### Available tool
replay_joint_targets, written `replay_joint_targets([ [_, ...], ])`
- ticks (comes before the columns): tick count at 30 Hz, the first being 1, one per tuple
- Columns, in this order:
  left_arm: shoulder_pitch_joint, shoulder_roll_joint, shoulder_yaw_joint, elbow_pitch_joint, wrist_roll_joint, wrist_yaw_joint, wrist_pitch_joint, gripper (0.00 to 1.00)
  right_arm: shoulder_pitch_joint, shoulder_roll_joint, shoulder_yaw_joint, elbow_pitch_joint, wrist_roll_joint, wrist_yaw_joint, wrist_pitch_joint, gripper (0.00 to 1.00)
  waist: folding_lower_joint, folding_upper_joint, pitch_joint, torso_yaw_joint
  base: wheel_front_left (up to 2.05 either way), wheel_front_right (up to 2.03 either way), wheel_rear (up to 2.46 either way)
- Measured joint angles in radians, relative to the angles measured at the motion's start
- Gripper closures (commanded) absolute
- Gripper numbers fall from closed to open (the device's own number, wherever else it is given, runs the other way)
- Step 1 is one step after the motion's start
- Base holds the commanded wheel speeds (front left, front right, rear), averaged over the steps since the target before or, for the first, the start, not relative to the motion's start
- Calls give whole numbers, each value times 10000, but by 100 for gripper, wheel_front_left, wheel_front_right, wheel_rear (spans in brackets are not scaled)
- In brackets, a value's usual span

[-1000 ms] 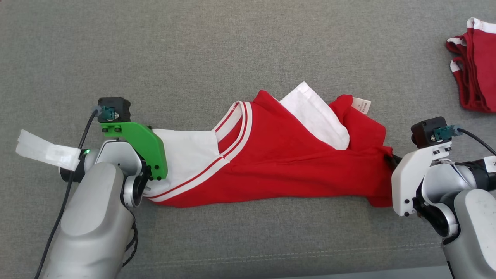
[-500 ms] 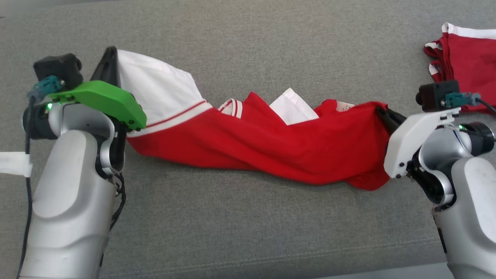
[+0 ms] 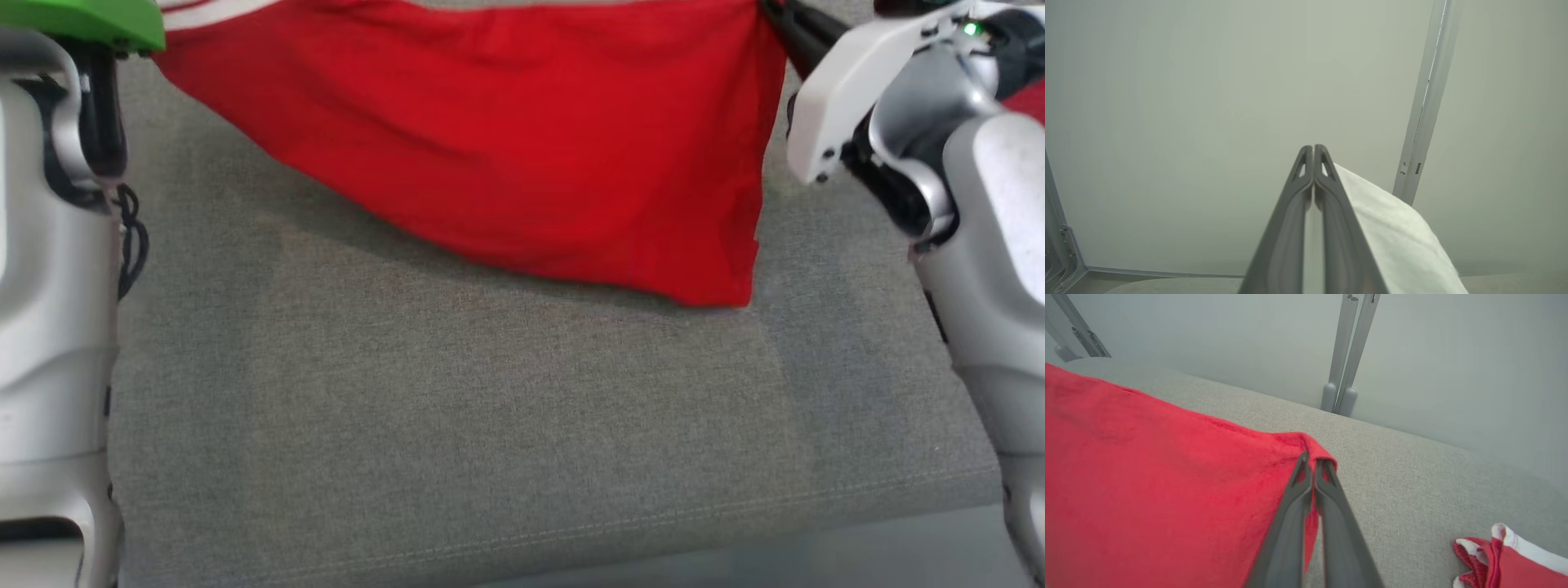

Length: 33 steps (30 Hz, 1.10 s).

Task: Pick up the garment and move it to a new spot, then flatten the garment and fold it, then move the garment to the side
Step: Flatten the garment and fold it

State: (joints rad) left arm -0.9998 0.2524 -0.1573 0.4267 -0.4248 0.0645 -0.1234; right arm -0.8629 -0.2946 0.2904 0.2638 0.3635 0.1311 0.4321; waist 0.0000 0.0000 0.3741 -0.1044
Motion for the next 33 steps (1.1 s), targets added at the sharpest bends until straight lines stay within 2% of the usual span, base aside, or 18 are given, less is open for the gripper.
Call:
replay_joint_targets([
  [7, -2137, 259, 125, 431, -247, -681, 36, 100, -2880, -13, 414, 1542, -278, 0, -1110, 100, 0, 0, 853, -70, 0, 0, 0],
  [12, -3704, 441, 316, 922, -399, -748, 29, 100, -4677, 374, 238, 2788, -731, 0, -1977, 100, 1, 0, 1403, -161, 0, 0, 0],
  [15, -4701, 518, 318, 1108, -477, -970, 48, 100, -5759, 807, -242, 3528, -1122, 0, -2623, 100, 1, 0, 1652, -274, 0, 0, 0],
  [22, -6716, 437, 374, 1315, -600, -1191, -364, 100, -7815, 1563, -1758, 4777, -2495, 0, -4437, 100, 1, 0, 2128, -573, 0, 0, 0],
  [28, -7699, 445, 466, 1350, -702, -1455, -986, 100, -8921, 2004, -3244, 5068, -3728, 0, -6146, 100, 1, 0, 2408, -793, 0, 0, 0],
  [33, -8284, 378, 614, 1064, -782, -1638, -1294, 100, -9167, 2226, -4149, 5108, -4355, 0, -6738, 100, 1, 0, 2517, -909, 0, 0, 0],
])
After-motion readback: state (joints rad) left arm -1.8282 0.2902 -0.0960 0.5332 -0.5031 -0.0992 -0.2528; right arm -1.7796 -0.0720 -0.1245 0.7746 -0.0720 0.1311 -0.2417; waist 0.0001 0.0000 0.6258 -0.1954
